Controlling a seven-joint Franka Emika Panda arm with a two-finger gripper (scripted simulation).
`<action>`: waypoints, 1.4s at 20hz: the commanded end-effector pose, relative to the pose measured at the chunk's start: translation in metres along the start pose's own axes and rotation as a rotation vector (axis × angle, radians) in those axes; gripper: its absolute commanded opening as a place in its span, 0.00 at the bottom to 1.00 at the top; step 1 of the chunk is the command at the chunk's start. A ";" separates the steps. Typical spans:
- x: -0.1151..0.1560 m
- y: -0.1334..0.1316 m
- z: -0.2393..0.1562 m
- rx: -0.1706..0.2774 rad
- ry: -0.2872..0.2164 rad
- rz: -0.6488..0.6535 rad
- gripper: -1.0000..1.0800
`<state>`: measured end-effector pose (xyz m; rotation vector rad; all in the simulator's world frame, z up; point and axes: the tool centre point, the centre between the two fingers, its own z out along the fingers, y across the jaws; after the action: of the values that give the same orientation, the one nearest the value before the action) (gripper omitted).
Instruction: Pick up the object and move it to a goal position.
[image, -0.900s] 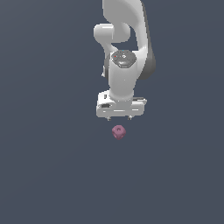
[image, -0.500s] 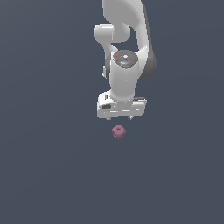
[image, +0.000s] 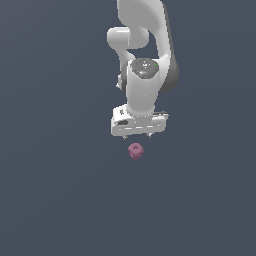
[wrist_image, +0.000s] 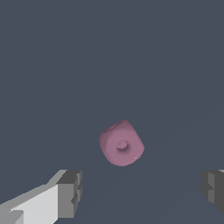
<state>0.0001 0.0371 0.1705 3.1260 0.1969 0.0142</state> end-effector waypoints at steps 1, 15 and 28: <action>0.000 0.000 0.003 0.000 -0.001 -0.016 0.96; -0.003 -0.001 0.042 0.001 -0.005 -0.277 0.96; -0.008 -0.004 0.077 0.011 -0.006 -0.516 0.96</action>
<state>-0.0071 0.0390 0.0957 2.9884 0.9624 -0.0009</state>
